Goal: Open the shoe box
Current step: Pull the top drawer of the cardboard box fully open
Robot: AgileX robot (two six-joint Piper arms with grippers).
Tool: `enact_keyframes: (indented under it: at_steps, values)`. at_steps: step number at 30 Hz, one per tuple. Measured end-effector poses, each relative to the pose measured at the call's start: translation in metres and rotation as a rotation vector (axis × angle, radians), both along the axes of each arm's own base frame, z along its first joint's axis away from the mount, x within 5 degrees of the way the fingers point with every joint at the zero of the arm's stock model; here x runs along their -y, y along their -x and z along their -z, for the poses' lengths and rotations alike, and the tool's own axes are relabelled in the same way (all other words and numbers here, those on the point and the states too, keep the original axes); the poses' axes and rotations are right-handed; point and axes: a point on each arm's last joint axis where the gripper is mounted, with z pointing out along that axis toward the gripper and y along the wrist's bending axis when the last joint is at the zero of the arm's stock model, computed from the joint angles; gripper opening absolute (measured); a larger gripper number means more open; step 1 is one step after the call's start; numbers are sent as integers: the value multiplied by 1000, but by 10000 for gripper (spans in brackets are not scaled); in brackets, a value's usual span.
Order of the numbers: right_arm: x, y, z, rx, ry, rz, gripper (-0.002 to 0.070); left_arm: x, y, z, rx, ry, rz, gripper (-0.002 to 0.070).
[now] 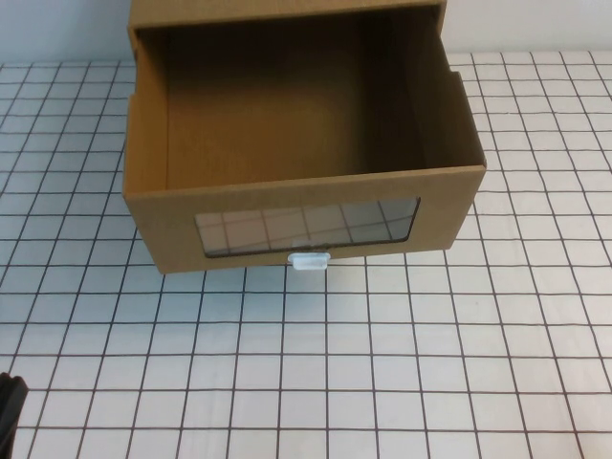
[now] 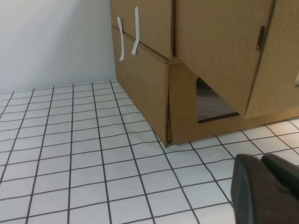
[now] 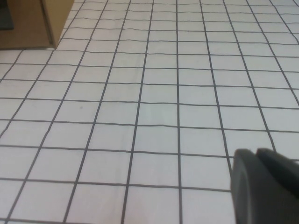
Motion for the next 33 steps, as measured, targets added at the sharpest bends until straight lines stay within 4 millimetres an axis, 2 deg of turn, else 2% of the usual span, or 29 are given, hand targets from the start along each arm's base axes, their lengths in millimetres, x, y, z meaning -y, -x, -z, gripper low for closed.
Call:
enact_keyframes:
  at_steps: [11,16,20,29,33]
  values:
    - [0,0,0,-1,-2,0,-13,0,0,-1,9,-6,-4,-2]
    - [0,0,0,-1,-1,0,-13,-3,-1,-3,64,-91,-34,-2]
    - [0,0,0,-1,-1,0,-13,-7,1,-3,63,-57,-98,-2]
    - [0,0,0,-1,-1,0,-14,-12,4,19,-184,-77,-180,-2]
    - [0,0,0,-1,-1,0,-14,-13,5,24,-238,-94,-182,-2]
